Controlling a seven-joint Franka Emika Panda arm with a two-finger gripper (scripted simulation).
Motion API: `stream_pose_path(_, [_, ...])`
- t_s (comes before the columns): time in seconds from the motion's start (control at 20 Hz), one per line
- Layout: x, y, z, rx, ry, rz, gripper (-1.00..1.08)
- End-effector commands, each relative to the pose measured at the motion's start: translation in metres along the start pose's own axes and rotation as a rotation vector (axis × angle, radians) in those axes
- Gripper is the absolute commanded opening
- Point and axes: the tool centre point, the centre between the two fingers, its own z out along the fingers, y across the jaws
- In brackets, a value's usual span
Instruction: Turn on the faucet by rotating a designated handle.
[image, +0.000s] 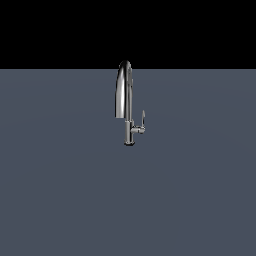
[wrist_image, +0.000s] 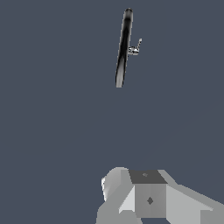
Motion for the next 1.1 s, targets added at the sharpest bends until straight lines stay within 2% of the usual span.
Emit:
stream_pose_path(0.0, [0.0, 0.0, 0.0, 0.0, 0.0, 0.0, -1.0])
stream_pose_path(0.3, [0.005, 0.0, 0.001, 0.012, -0.01, 0.013, -1.0])
stream_pose_path(0.55, [0.017, -0.001, 0.002, 0.04, -0.035, 0.043, -1.0])
stream_pose_path(0.8, [0.037, 0.0, 0.006, 0.087, -0.075, 0.092, -1.0])
stream_pose_path(1.05, [0.065, 0.001, 0.012, 0.152, -0.132, 0.16, -1.0])
